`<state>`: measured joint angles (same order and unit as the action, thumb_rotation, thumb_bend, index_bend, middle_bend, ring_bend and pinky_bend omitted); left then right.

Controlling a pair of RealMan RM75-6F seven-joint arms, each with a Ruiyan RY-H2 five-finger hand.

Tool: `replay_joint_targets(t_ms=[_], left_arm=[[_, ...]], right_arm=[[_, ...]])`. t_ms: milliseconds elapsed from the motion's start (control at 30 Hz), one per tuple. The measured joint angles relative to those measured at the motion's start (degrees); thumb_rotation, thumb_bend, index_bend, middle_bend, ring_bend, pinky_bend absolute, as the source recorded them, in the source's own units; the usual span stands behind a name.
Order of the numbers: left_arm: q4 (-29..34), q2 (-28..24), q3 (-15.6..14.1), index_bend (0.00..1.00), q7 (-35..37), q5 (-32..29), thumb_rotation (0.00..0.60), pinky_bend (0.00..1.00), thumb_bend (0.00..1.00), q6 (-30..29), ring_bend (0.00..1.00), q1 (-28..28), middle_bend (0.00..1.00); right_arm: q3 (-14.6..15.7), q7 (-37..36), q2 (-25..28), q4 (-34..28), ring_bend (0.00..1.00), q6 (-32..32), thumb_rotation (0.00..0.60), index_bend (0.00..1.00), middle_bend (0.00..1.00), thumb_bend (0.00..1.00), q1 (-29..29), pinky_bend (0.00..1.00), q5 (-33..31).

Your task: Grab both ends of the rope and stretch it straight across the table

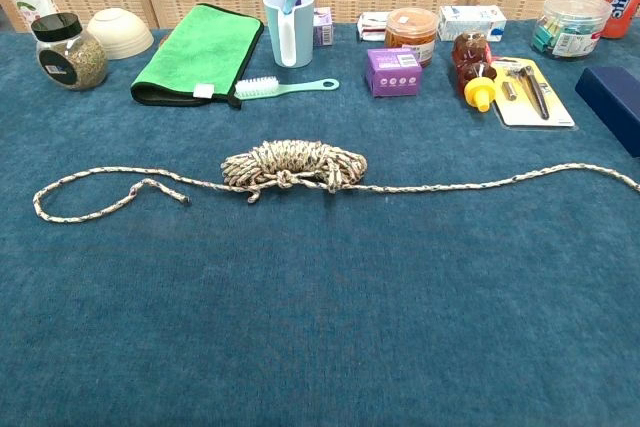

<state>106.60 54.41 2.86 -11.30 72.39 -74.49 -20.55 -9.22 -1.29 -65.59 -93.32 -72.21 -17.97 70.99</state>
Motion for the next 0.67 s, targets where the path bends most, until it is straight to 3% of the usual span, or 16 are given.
replay_joint_targets(t_ms=[333,667], left_arm=[[-0.6,-1.2,-4.0,0.00,3.8,4.7,0.503,0.00,0.14,-10.0,0.00,10.0,0.00],[-0.5,-1.5,-6.4,0.00,3.7,10.2,0.503,0.00,0.14,-13.3,0.00,14.2,0.00]], right_arm=[[1.2,3.3,2.1,-3.8,0.00,-6.6,0.600,0.13,0.03,0.00,5.2,0.00,-0.1],[2.3,4.5,3.5,-6.6,0.00,-10.3,0.600,0.17,0.05,0.00,8.8,0.00,1.0]])
